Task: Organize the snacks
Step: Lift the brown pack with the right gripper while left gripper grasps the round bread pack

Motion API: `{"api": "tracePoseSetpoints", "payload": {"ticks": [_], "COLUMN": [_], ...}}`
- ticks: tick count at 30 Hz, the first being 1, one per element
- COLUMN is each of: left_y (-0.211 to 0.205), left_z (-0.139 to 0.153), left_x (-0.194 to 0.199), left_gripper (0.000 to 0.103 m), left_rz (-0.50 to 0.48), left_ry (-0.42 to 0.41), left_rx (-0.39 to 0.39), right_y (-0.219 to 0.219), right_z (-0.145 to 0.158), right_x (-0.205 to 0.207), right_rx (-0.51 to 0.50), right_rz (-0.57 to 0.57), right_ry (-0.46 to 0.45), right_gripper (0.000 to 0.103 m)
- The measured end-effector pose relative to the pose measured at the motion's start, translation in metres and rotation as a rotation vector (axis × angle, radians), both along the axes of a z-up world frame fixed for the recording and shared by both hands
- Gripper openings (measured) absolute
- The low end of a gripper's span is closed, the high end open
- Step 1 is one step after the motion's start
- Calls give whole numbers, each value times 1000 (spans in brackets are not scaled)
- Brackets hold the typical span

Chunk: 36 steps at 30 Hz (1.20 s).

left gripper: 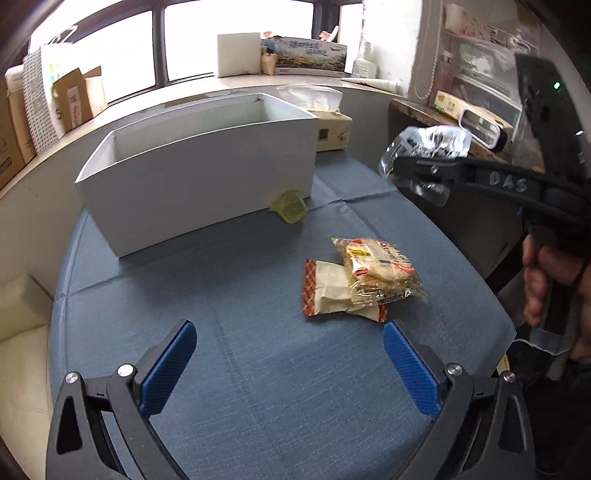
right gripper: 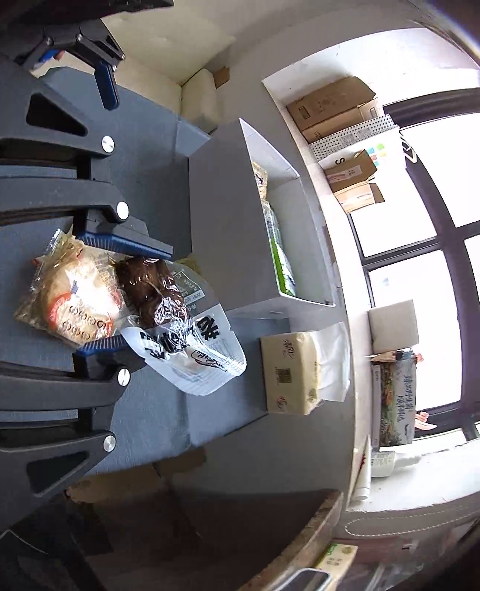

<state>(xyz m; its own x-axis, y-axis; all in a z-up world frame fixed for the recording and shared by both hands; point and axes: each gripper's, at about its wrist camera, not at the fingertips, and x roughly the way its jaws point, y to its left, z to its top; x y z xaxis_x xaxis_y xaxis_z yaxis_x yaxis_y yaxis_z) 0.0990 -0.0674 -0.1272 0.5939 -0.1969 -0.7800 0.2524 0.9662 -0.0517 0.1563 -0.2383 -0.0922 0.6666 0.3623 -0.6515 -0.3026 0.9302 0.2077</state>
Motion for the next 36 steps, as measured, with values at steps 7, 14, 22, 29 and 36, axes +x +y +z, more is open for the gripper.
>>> {"api": "tracePoseSetpoints", "payload": {"ticks": [7, 14, 22, 29, 36], "left_y": [-70, -122, -119, -95, -23], "left_z": [-9, -35, -50, -14, 48], "left_x": [34, 71, 82, 67, 47], "left_gripper": [103, 103, 78, 78, 78], "left_rz": [-121, -146, -98, -64, 57], "left_ry": [43, 80, 104, 29, -84], "left_rx": [29, 132, 162, 103, 17], "right_y": [-46, -83, -105, -95, -58], "right_z": [33, 31, 17, 11, 11], "right_x": [-36, -50, -55, -53, -37], "right_rx": [-20, -3, 31, 37, 61], "right_rz": [-86, -164, -202, -170, -66], "right_ry": [-72, -72, -37, -24, -24], "right_gripper": [42, 42, 42, 42, 42]}}
